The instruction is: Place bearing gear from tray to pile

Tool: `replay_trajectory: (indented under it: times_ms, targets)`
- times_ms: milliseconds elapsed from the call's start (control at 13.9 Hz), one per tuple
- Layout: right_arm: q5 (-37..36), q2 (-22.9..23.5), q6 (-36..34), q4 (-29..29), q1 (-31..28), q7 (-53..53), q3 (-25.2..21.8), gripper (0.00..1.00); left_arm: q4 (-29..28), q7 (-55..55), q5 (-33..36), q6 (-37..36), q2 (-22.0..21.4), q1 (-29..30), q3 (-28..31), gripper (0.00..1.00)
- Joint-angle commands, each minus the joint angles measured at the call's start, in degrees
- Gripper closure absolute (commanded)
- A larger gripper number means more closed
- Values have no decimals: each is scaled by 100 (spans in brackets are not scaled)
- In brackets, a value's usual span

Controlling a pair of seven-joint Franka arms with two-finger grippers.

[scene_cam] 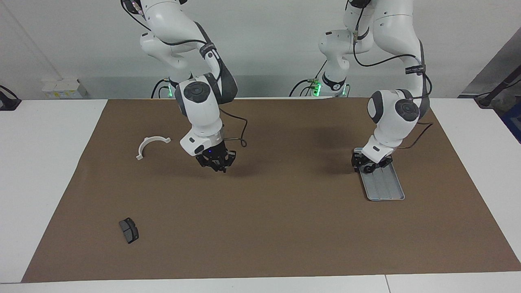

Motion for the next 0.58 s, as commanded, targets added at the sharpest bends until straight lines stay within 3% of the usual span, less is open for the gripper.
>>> replay_trajectory:
  times_ms: [0,504]
  targets:
    - [-10,-57,-138,-41,-129,-289,72,88,-179,110,-2,131,-89,62,44,35]
    - [-10,-154,-455,-41,-674,-1387,72,88,-469,199,-2,254,-115,176,44,37]
